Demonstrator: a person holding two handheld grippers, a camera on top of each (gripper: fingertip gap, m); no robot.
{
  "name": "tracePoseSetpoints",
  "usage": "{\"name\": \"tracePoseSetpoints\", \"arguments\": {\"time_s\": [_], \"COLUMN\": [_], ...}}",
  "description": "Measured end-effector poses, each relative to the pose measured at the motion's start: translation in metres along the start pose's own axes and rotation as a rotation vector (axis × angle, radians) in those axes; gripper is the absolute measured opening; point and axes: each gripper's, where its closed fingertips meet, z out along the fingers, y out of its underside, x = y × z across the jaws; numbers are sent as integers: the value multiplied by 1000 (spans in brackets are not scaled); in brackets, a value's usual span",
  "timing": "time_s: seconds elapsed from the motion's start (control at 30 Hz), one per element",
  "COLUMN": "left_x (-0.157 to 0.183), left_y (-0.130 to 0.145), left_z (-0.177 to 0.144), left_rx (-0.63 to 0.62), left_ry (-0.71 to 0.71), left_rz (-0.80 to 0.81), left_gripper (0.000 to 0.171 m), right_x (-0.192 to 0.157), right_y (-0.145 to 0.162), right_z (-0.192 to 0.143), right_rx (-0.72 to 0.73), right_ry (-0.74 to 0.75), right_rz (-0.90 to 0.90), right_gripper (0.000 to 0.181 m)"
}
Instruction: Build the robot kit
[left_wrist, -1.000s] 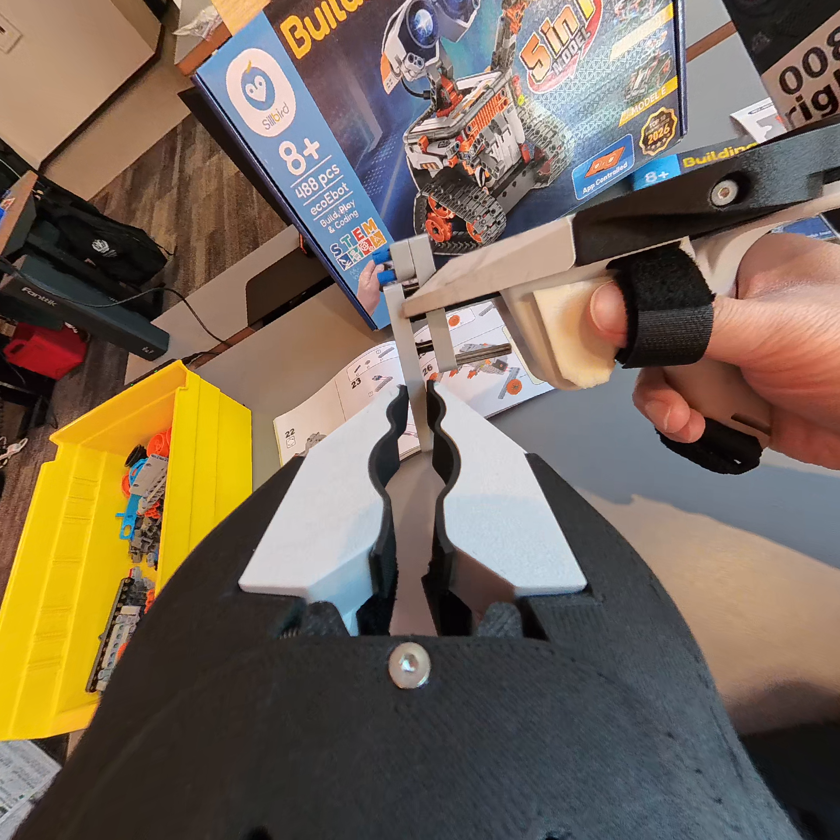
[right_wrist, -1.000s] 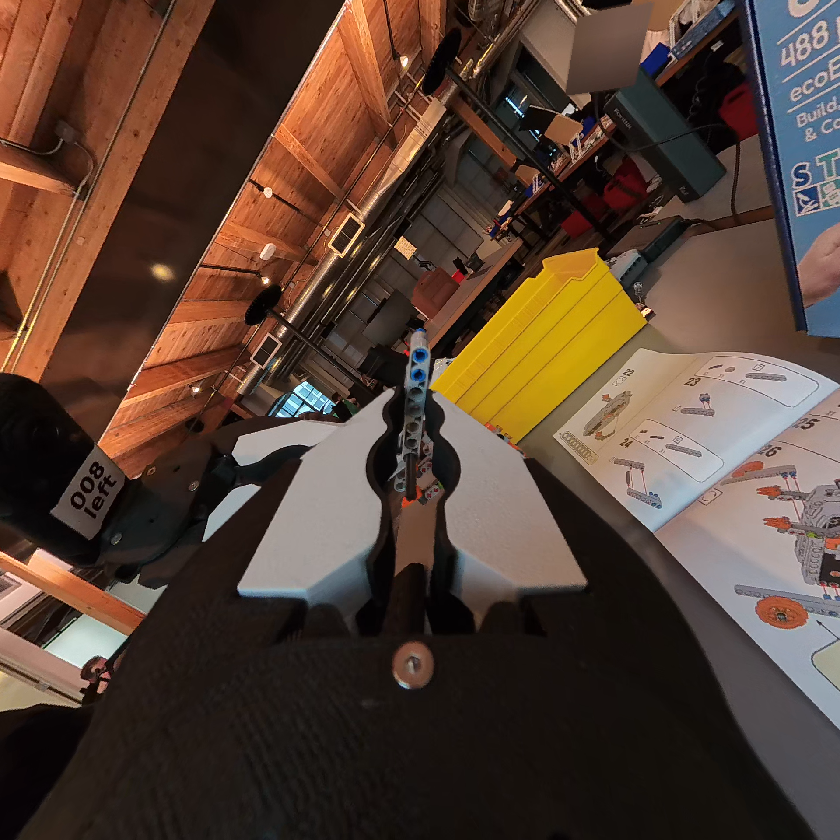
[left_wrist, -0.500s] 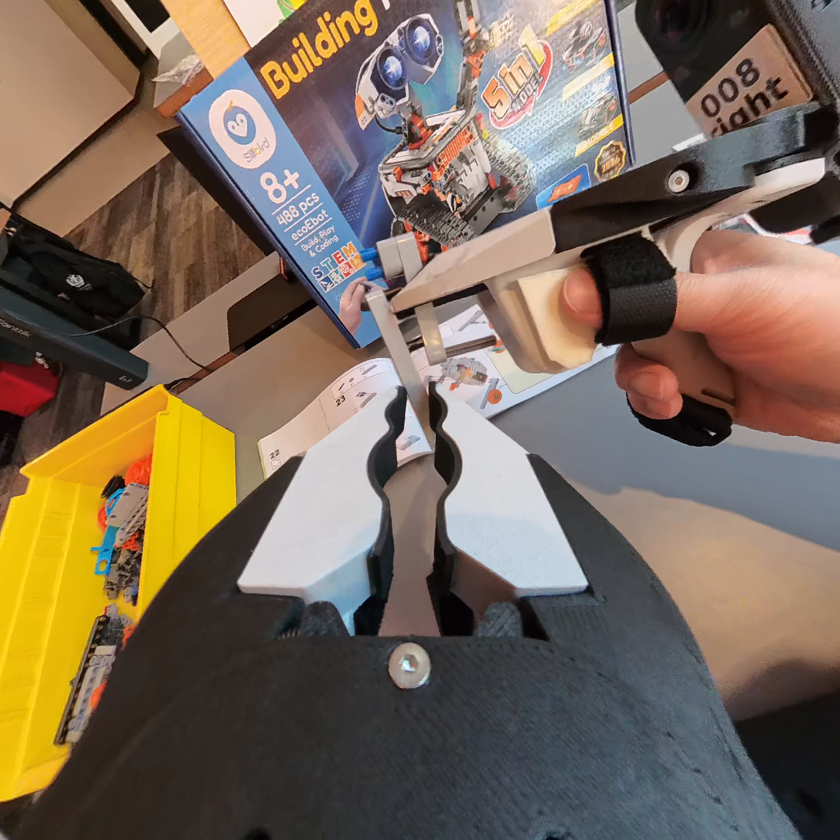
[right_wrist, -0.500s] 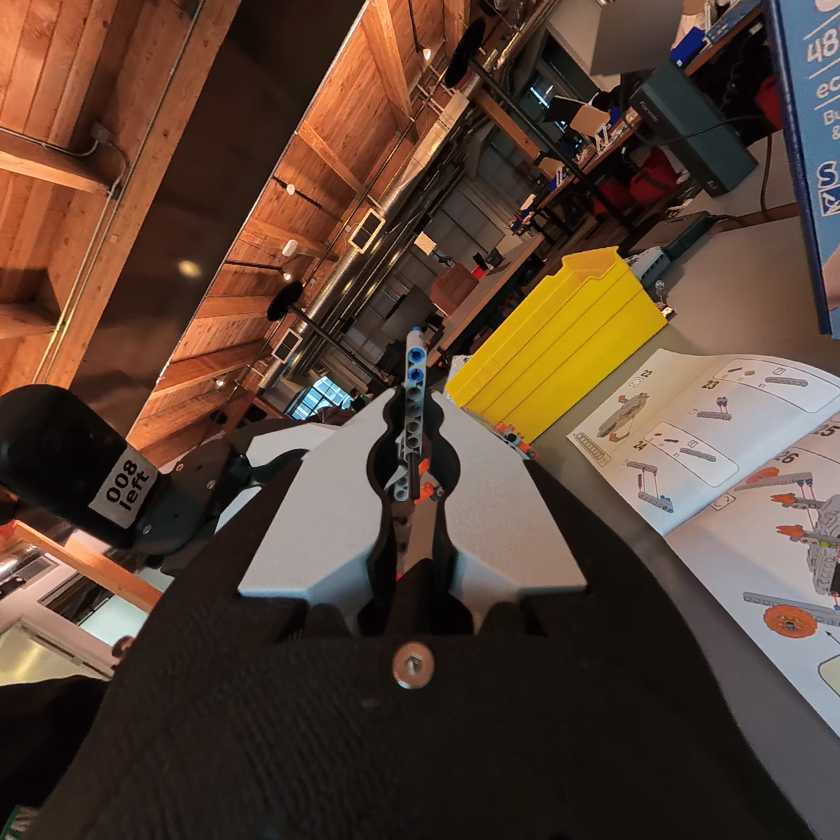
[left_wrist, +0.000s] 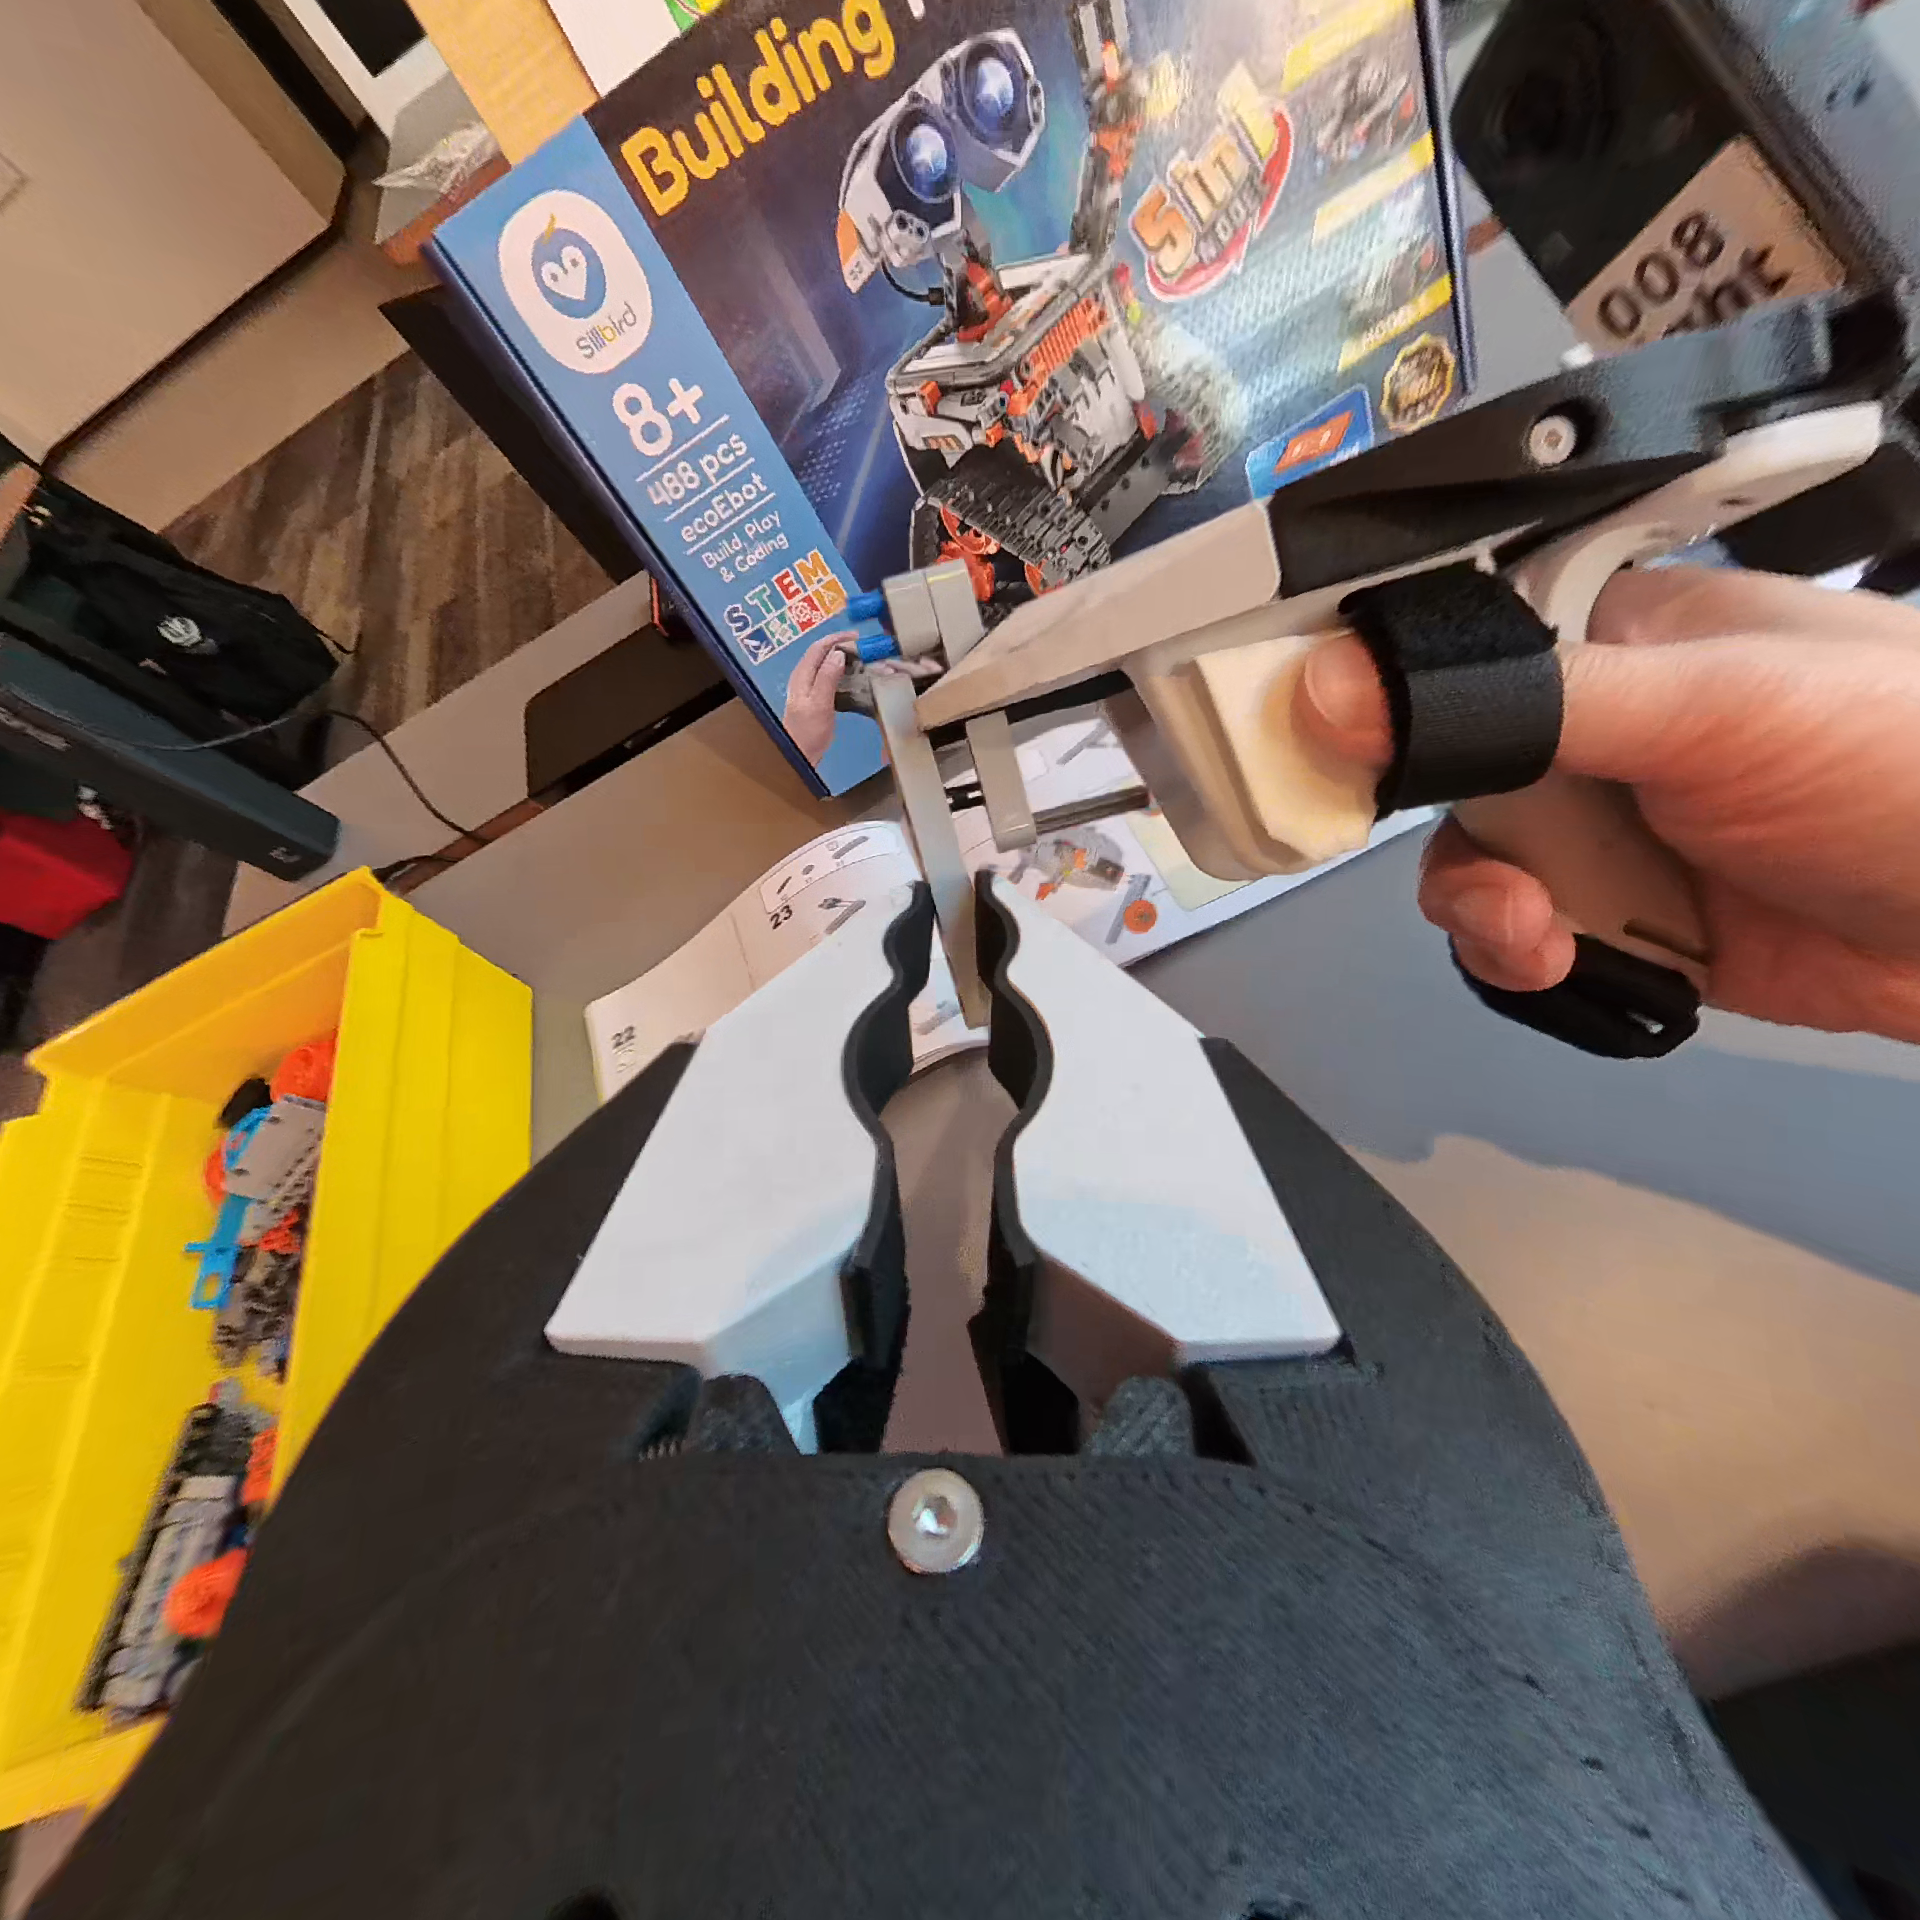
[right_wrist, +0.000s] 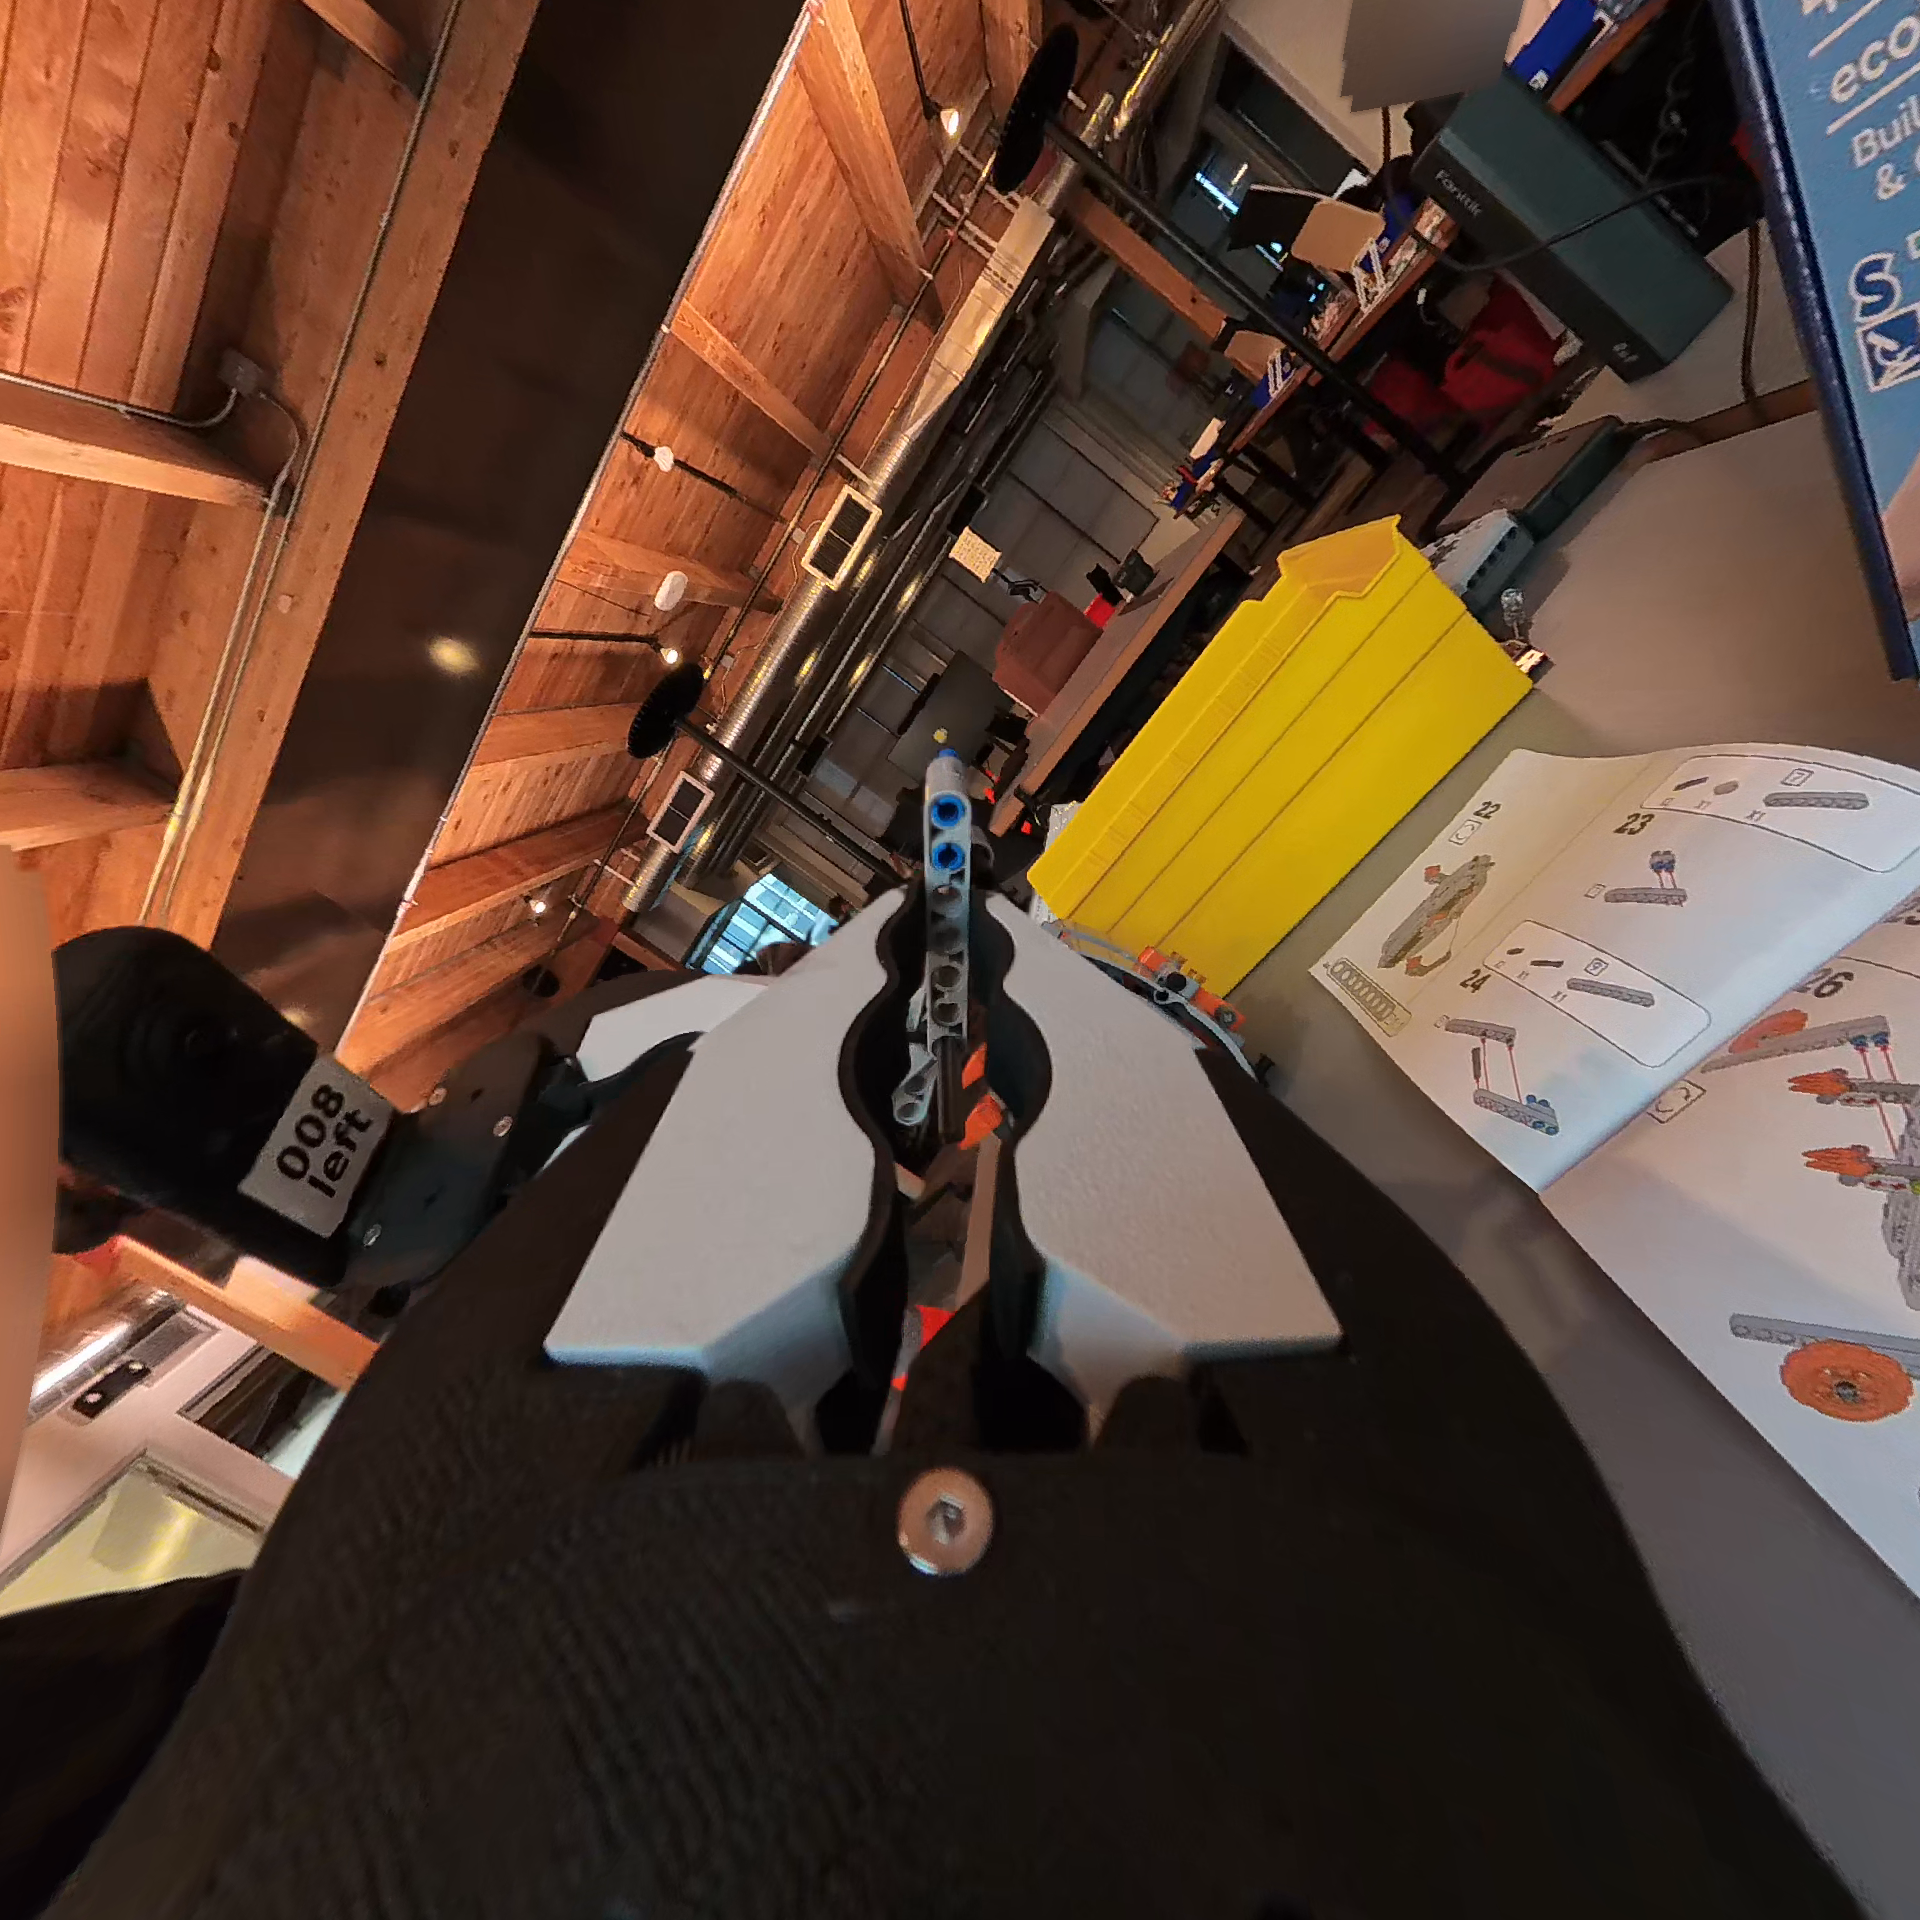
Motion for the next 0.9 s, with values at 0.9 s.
{"name": "tracePoseSetpoints", "arguments": {"time_s": [0.9], "left_x": [6], "left_y": [-6], "left_z": [-9], "left_rx": [93], "left_ry": [11], "left_rz": [69], "left_gripper": [6], "right_x": [-8], "right_y": [1], "right_z": [3], "right_rx": [2], "right_ry": [-105], "right_rz": [99], "right_gripper": [10]}}
